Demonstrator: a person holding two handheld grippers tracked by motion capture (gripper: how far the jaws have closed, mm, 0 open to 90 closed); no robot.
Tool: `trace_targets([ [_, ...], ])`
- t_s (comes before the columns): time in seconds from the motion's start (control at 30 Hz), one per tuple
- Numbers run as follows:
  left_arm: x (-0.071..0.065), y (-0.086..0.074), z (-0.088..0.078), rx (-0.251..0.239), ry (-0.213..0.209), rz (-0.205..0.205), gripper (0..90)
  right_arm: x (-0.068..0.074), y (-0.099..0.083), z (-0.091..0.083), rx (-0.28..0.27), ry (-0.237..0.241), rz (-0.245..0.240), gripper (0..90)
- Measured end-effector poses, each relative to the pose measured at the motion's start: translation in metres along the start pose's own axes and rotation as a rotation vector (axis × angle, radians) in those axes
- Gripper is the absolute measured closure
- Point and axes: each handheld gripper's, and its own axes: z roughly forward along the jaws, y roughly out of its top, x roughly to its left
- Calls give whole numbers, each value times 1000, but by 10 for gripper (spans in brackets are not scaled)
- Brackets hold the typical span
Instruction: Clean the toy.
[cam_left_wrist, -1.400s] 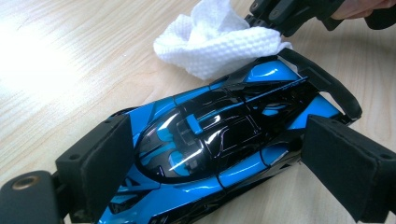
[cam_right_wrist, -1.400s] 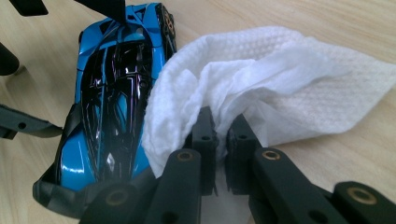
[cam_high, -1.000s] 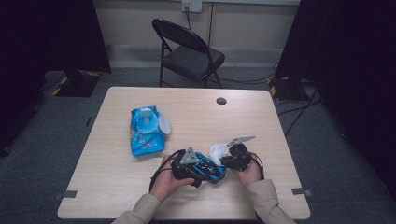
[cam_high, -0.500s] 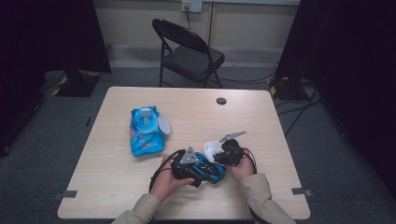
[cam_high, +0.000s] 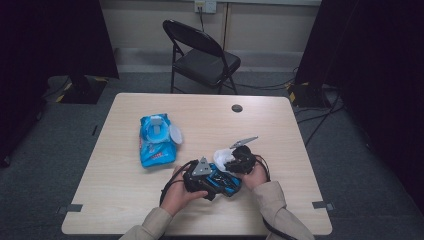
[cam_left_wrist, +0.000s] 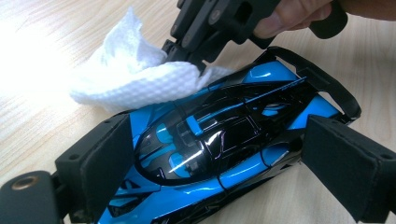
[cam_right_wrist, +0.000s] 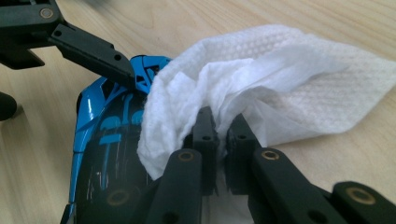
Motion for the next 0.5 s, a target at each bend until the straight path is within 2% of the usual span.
trace_targets([
  [0.5,0,0,1,-2,0,2,86,2,15,12,14,-9,-10,852],
])
